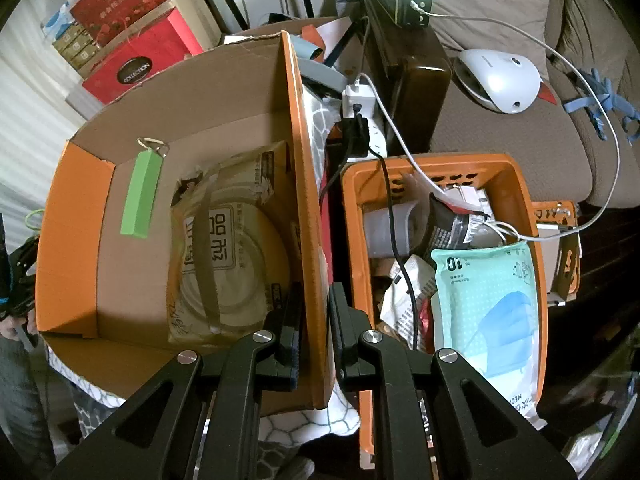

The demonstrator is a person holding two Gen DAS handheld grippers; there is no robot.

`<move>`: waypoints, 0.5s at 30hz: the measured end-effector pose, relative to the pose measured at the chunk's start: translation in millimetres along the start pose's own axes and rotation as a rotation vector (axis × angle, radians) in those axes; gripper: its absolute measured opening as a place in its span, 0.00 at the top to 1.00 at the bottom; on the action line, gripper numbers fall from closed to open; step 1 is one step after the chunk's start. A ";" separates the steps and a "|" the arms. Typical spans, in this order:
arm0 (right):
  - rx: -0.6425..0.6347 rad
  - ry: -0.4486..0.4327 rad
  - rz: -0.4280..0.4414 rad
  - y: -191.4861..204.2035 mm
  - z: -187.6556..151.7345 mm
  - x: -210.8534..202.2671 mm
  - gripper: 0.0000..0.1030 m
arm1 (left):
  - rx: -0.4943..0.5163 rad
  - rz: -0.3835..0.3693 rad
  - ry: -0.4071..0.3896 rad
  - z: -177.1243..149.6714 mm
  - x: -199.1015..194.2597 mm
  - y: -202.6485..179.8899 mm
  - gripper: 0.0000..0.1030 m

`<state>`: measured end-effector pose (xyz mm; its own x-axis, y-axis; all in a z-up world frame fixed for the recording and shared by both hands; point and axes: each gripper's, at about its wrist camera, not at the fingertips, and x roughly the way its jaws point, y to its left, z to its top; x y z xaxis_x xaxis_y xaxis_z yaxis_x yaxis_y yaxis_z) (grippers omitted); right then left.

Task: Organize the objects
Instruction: 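Move the left gripper back and grasp the white plug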

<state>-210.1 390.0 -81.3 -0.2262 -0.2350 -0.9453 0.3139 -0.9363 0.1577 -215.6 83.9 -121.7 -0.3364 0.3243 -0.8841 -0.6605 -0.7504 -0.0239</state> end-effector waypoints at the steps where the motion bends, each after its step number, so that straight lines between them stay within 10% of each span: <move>1: 0.001 0.001 -0.001 0.1 -0.1 0.2 0.88 | 0.007 0.007 0.002 -0.3 1.6 -0.6 0.62; 15: -0.002 0.001 -0.003 -0.3 -0.6 0.5 0.88 | 0.008 0.004 -0.061 -5.3 -17.3 -6.0 0.75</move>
<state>-209.7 390.3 -82.1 -0.2267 -0.2318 -0.9460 0.3151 -0.9365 0.1540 -202.2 79.7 -108.7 -0.3794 0.3562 -0.8540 -0.6641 -0.7475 -0.0167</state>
